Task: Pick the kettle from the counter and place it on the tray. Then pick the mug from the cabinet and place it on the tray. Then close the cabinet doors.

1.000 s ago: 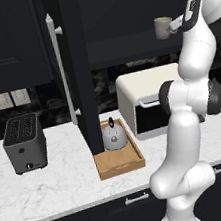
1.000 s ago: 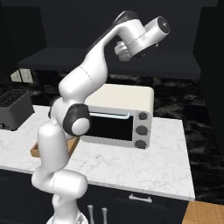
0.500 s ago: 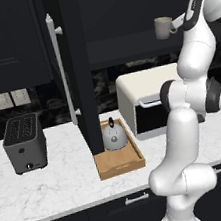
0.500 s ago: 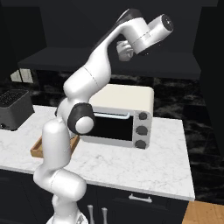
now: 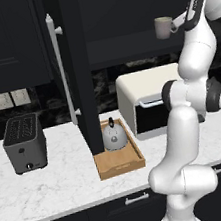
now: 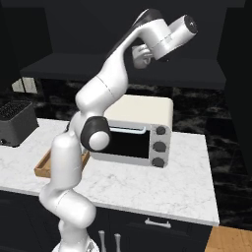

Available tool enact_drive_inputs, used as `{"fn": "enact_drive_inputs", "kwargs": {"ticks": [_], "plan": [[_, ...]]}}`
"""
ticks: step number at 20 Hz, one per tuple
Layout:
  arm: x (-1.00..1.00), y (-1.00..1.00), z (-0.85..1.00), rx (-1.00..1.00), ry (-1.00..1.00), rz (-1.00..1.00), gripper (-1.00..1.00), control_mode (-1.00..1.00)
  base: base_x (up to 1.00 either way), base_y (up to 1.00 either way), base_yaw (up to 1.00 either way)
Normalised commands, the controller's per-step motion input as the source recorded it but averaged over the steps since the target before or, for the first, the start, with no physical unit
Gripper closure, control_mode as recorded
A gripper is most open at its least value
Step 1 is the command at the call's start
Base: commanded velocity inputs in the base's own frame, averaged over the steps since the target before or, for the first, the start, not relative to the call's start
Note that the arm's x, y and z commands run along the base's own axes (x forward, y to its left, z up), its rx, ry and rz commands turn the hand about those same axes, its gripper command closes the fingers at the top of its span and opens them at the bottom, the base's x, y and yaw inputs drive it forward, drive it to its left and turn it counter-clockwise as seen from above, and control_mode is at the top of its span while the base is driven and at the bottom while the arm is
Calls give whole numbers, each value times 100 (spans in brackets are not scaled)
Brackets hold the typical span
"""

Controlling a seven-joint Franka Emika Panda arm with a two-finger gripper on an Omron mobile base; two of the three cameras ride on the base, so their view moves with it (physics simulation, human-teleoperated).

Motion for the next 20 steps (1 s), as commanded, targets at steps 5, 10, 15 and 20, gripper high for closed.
{"fn": "enact_drive_inputs", "kwargs": {"ticks": [5, 10, 15, 20], "plan": [[-8, 18, 0, 0, -4, -2, 100, -100, 0, 0, 0], [-18, 32, 0, 0, -7, -5, 100, -100, 0, 0, 0], [-26, 26, 0, 0, -5, -6, 100, -100, 0, 0, 0], [-50, 16, 0, 0, -7, -6, 100, -100, 0, 0, 0]]}}
